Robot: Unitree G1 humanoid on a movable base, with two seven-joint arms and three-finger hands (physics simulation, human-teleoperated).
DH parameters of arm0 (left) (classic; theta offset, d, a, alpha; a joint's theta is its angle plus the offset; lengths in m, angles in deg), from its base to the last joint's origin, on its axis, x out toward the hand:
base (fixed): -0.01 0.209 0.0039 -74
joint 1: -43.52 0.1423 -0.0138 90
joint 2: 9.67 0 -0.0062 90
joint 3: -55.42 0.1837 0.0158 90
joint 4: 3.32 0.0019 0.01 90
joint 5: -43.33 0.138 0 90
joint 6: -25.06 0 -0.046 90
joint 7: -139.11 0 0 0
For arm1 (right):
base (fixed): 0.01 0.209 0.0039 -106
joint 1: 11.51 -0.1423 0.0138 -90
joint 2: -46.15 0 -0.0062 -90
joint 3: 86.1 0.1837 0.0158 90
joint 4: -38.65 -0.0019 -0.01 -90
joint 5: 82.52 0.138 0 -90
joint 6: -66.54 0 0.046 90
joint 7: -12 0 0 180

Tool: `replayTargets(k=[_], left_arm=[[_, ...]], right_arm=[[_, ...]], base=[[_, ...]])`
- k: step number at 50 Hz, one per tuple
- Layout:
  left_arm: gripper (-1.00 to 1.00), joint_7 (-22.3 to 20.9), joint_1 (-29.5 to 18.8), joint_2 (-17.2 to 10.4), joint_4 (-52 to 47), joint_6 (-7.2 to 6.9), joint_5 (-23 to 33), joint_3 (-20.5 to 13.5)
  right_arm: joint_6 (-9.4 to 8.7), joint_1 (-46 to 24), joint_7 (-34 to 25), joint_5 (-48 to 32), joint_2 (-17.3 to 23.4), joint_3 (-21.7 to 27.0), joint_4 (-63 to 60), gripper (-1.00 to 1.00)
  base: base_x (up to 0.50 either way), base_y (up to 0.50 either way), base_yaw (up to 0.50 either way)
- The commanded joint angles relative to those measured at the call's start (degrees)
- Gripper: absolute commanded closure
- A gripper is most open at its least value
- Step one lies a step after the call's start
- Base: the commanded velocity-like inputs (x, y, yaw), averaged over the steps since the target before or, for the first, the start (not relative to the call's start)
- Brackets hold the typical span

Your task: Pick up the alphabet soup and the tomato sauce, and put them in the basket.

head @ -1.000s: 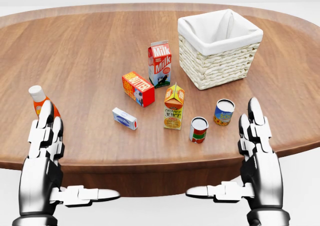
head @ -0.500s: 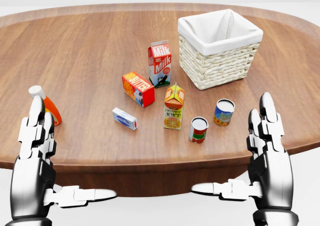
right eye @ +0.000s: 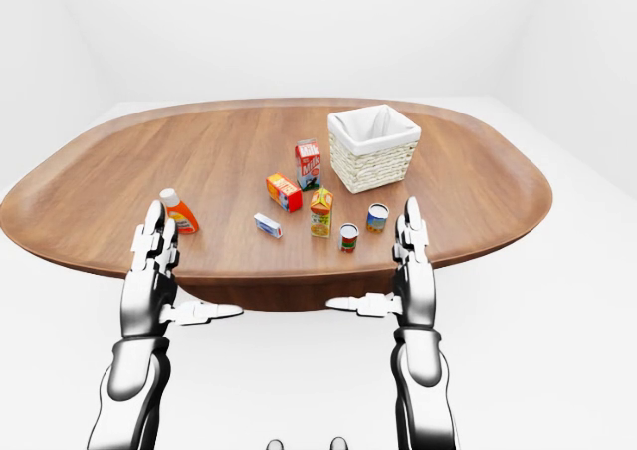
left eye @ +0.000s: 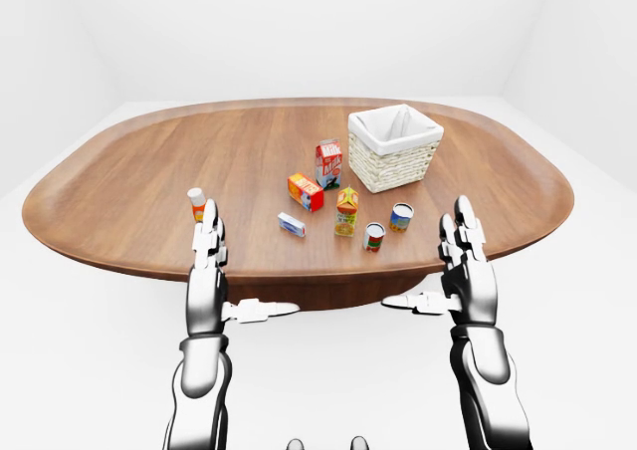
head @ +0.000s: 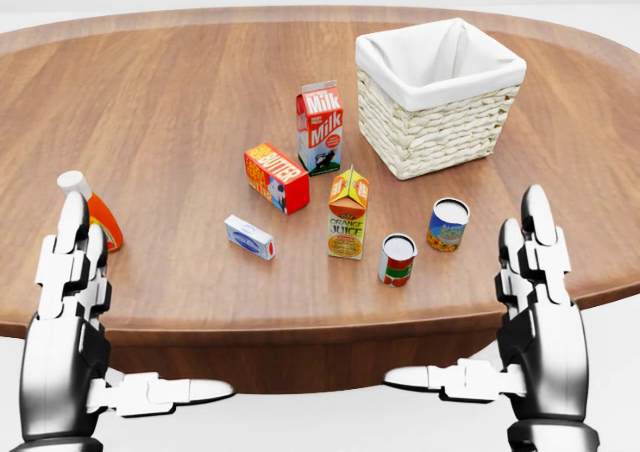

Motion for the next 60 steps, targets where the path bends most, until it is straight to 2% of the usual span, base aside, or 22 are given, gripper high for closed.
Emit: replayTargets(k=[1,15,44,47,50,60], left_arm=[[-1.00,0.0,0.0,0.0,0.2,0.00,0.1,0.0],[-1.00,-0.1,-0.1,0.0,0.4,0.00,0.2,0.2],[-1.00,-0.5,-0.2,0.0,0.8,0.00,-0.1,0.3],[-1.00,-0.5,-0.2,0.0,1.1,0.00,-0.3,0.3],[-1.00,-0.8,-0.2,-0.1,1.2,0.00,-0.7,0.4],[-1.00,-1.1,0.0,0.0,0.9,0.00,-1.3,0.6]], right_arm=[[0.00,0.1,0.0,-0.1,0.0,0.0,-0.2,-1.00],[0.00,0.1,-0.1,-0.1,0.0,0.0,-0.3,-1.00],[0.00,0.1,-0.3,-0.2,0.1,-0.1,0.0,-1.00],[0.00,0.3,-0.4,-0.3,0.0,-0.1,4.0,-1.00],[0.00,0.3,-0.4,-0.3,0.1,-0.2,0.6,-1.00],[0.00,0.4,-0.5,-0.4,0.1,-0.2,0.4,-1.00]], base=[[0.00,0.00,0.00],[0.00,0.00,0.00],[0.21,0.00,0.00],[0.22,0.00,0.00],[0.22,0.00,0.00],[0.22,0.00,0.00]])
